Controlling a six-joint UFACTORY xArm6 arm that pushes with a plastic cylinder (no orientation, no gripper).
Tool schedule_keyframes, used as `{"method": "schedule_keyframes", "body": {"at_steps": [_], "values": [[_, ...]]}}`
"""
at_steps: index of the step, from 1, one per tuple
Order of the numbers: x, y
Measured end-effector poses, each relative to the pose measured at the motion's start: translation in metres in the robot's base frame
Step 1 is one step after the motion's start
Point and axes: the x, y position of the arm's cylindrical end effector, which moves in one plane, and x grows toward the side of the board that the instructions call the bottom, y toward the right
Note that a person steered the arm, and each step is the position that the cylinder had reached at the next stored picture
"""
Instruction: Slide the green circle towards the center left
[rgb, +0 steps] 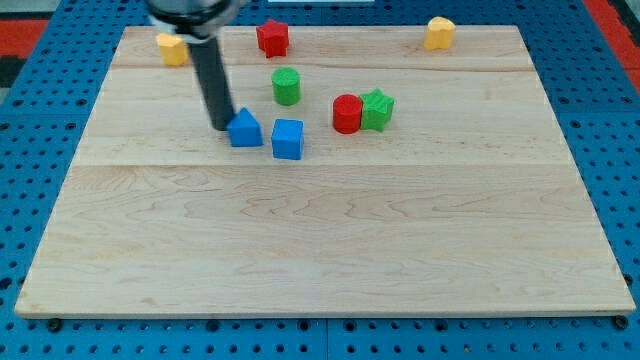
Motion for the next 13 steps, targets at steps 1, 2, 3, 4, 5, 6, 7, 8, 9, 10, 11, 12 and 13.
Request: {"method": "schedule_keyframes", "body": {"at_steps": [1,2,3,4,5,6,7,8,9,10,11,12,13], "values": [[0.0,0.05],[-0.003,0.08],[-0.042,0.079],[-0.066,0.076],[-0.074,0.055],[-0.079,0.073],[-0.095,0.054],[-0.095,0.012],[-0.09,-0.025],[-0.082,-0.06],[-0.065,-0.087],[-0.046,-0.092],[-0.039,-0.094]]}}
